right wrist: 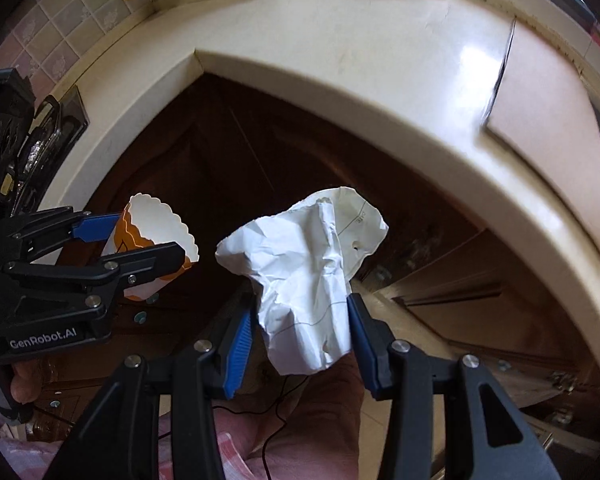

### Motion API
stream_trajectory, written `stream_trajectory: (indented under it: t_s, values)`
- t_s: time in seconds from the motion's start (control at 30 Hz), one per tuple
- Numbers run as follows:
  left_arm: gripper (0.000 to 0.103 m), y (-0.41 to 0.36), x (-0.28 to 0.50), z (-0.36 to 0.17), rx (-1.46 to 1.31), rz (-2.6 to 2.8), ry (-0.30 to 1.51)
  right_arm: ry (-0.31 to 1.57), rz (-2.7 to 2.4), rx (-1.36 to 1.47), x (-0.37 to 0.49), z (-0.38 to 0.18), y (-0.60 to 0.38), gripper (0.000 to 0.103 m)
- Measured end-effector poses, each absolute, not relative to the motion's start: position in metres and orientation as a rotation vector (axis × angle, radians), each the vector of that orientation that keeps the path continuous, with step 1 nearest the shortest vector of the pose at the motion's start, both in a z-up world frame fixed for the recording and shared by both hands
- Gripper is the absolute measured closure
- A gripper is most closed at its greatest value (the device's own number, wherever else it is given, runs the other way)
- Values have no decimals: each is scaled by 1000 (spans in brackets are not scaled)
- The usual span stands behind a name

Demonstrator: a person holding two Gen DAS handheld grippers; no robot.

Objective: Collect trash
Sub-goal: 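Carry the cake cup and tissue down over the trash bin, then open both tools over the bin to drop the cup and tissue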

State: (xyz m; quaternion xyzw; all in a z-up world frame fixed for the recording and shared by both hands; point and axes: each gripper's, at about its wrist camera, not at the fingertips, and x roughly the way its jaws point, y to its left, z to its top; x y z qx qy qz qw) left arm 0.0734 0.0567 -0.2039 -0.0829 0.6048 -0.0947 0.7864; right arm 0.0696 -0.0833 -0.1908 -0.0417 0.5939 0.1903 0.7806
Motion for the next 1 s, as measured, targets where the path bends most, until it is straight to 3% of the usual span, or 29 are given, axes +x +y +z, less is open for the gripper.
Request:
stream_trajectory:
  t_s: [0.2, 0.6, 0.73, 0.8, 0.9, 0.97, 1.0]
  values:
    - [47, 63, 63, -258, -189, -164, 1342, 1322, 408, -55, 64, -241, -74, 56]
    - [44, 59, 68, -408, -200, -115, 1434, 1424, 392, 23, 78, -396, -65, 54]
    - [37, 51, 72, -443, -162, -85, 1432, 1436, 389, 46, 86, -437, -64, 53]
    - [26, 52, 74, -459, -149, -54, 1444, 1446, 392, 72, 88, -453, -62, 53]
    - [24, 57, 76, -476, -159, -35, 1458, 1446, 395, 72, 91, -471, -62, 52]
    - [24, 59, 76, -482, -161, -27, 1474, 1447, 397, 63, 92, -477, -62, 49]
    - [22, 61, 76, -486, -159, -24, 1477, 1448, 400, 66, 91, -478, -63, 41]
